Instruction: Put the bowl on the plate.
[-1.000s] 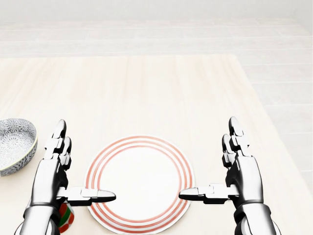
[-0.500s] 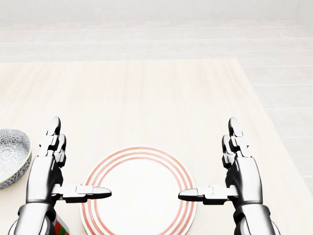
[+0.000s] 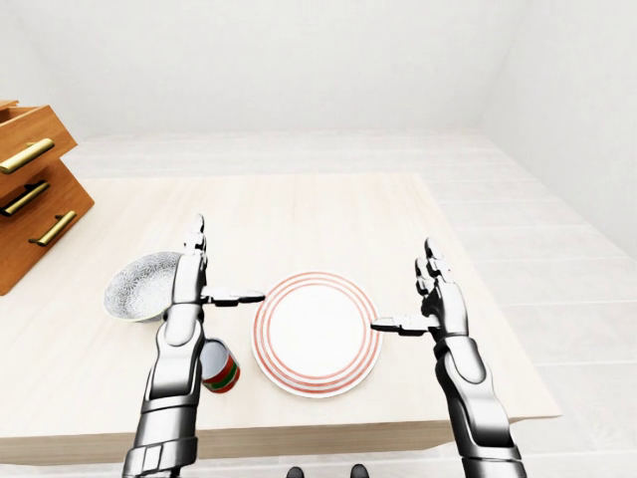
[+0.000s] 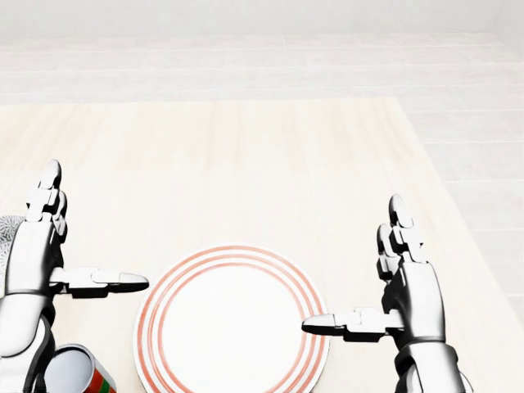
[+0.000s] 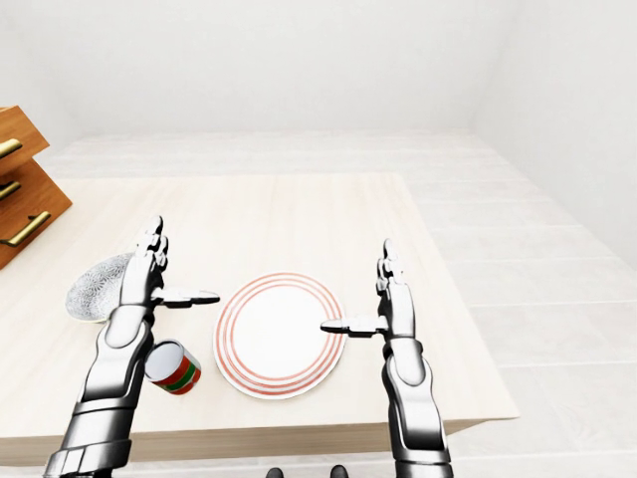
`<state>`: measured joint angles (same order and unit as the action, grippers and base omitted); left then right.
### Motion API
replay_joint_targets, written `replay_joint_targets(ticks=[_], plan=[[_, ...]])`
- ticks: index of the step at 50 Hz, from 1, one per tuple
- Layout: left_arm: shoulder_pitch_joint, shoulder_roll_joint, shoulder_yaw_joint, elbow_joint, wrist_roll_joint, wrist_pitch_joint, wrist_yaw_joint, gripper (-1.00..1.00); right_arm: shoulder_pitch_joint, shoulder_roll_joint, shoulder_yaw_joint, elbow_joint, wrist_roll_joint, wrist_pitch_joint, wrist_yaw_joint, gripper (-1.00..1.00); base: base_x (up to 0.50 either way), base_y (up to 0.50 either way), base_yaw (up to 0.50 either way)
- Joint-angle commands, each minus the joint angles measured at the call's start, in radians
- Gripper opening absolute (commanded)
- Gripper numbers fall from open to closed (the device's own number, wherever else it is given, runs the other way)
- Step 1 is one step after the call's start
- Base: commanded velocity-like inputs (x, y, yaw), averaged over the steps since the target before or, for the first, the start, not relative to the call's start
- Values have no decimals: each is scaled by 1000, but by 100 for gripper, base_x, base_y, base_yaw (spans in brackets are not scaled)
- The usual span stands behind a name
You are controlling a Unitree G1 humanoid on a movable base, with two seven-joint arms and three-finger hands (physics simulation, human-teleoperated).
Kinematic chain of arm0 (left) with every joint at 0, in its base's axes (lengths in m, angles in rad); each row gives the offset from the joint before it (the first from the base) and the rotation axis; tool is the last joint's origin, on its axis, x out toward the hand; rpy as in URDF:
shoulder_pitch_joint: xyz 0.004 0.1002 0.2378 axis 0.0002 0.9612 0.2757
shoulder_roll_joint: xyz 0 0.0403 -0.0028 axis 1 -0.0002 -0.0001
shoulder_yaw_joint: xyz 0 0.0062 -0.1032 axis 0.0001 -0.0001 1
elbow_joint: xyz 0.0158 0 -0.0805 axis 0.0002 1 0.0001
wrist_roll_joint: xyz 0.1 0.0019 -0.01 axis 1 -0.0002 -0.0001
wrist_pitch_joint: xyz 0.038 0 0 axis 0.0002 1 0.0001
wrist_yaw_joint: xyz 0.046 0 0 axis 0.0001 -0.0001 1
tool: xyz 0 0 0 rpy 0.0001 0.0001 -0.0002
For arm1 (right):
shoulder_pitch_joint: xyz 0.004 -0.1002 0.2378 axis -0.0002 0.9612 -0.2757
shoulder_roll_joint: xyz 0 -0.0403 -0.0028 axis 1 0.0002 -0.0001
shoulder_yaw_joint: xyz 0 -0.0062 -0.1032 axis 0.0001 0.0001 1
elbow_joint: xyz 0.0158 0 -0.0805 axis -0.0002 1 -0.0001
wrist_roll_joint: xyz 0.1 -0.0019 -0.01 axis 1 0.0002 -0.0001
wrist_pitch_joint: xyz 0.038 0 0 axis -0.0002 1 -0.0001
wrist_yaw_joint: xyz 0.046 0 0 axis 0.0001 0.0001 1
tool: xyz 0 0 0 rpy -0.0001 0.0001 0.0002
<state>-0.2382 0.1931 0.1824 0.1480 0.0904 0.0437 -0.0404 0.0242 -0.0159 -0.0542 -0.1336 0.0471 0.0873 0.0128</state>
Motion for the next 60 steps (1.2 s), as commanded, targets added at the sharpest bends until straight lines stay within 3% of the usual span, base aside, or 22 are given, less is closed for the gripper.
replay_joint_targets(ticks=[1,2,4,5,13,16,26,32,39,43,45,49,60], plan=[[-124,115,39,212,65,-70,9,100,1,1,-5,-21,8,0,-7,100,0,0,0],[-135,127,42,248,76,-98,17,100,1,2,-5,-22,7,0,-9,100,0,0,0],[-160,148,54,315,85,-130,31,100,6,1,-3,-30,7,0,-8,100,0,0,0],[-172,158,56,349,88,-131,36,100,8,1,-4,-35,6,0,-10,100,0,0,0],[-239,235,30,567,223,-131,148,100,20,6,-2,-48,18,0,-8,100,0,0,0],[-247,238,32,575,224,-131,153,100,24,7,0,-48,17,0,-9,100,0,0,0],[-238,275,-7,588,381,-131,242,100,35,8,4,-59,16,0,-12,100,0,0,0],[-217,307,4,620,451,-131,285,100,34,8,5,-53,19,0,-11,100,0,0,0],[-200,313,10,622,489,-131,303,100,29,8,3,-38,23,0,-8,100,0,0,0],[-177,331,-8,592,575,-131,347,100,32,9,4,-33,25,0,-6,100,0,0,0],[-166,319,9,577,560,-131,333,100,33,9,4,-30,26,-3,-6,100,0,0,0],[-152,323,1,542,627,-131,364,100,34,10,6,-31,29,-4,-4,100,0,0,0],[-169,344,-8,588,746,-131,438,100,39,9,6,-34,30,-3,-5,100,0,0,0]])
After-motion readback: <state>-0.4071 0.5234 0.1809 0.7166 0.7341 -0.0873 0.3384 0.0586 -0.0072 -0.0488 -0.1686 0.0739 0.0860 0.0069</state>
